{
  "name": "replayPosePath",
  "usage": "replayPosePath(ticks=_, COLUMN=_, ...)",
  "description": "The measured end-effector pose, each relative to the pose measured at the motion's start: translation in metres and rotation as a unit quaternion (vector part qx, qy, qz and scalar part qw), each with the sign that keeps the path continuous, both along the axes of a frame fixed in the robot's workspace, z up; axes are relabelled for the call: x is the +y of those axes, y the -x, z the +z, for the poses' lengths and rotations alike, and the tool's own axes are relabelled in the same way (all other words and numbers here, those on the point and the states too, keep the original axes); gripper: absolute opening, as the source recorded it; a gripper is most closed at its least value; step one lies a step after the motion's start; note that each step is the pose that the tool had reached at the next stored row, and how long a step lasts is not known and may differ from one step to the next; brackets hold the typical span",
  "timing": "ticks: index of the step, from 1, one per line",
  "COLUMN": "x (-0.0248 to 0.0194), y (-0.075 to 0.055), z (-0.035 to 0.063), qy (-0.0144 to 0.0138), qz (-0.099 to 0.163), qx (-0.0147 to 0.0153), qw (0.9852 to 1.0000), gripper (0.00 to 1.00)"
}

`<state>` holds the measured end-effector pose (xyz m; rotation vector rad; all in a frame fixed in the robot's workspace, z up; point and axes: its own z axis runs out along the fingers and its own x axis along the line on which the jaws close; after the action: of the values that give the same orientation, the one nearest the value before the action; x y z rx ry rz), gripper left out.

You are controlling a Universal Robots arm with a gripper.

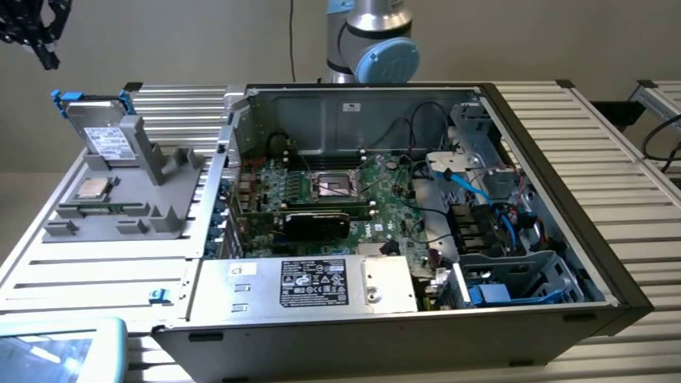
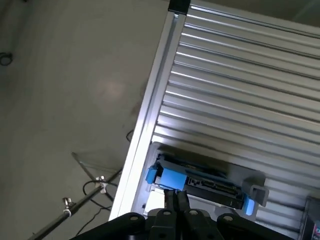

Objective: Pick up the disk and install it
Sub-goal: 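Pick up the disk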

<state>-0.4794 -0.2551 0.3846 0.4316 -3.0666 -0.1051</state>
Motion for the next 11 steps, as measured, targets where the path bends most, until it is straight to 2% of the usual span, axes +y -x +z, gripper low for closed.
replayPosePath(ticks=3, x=0.0000, y=0.0000, z=-0.0002, qy=0.0000, qz=0.027, qx=-0.0008, qw=0.9996, gripper=0.11)
replayPosePath(ticks=6, x=0.0000, y=0.0000, z=-0.0003, qy=0.0000, qz=0.055, qx=-0.0017, qw=0.9985, gripper=0.11)
replayPosePath(ticks=11, x=0.0000, y=0.0000, z=-0.0005, qy=0.0000, qz=0.100, qx=-0.0036, qw=0.9950, gripper=0.11)
